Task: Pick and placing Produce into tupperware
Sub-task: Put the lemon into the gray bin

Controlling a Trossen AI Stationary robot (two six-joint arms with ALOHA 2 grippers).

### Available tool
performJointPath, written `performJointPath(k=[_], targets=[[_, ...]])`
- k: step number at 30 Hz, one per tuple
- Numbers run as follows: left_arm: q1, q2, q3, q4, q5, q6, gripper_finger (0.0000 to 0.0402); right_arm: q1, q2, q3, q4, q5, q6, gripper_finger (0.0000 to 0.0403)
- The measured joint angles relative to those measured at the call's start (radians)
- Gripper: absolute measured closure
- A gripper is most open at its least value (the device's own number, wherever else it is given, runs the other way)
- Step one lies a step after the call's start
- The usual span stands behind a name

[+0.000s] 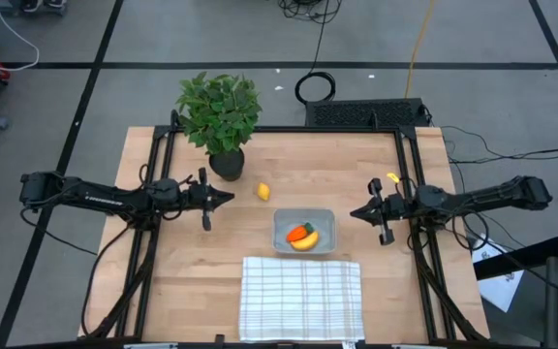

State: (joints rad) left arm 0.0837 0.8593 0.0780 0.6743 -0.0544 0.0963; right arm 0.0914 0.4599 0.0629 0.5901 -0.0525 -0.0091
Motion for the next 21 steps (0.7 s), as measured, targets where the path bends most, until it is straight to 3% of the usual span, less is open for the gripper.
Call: performJointPath(k=[5,14,21], targets=[[0.0,0.0,0.004,-0.037,0.001,0.015,0.0376,0.0,-0.006,-0.005,0.003,0.0,0.0,0.0403],[0.0,0.024,0.237,-0.477,-0.007,0.023,0.0376,0.0,-0.006,-0.007,-0.004,0.0,-0.003,0.0403],[0.0,0.073,0.343,-0.51,-0.008,0.063,0.0376,0.0,-0.006,-0.009,-0.004,0.0,-0.003,0.0403]])
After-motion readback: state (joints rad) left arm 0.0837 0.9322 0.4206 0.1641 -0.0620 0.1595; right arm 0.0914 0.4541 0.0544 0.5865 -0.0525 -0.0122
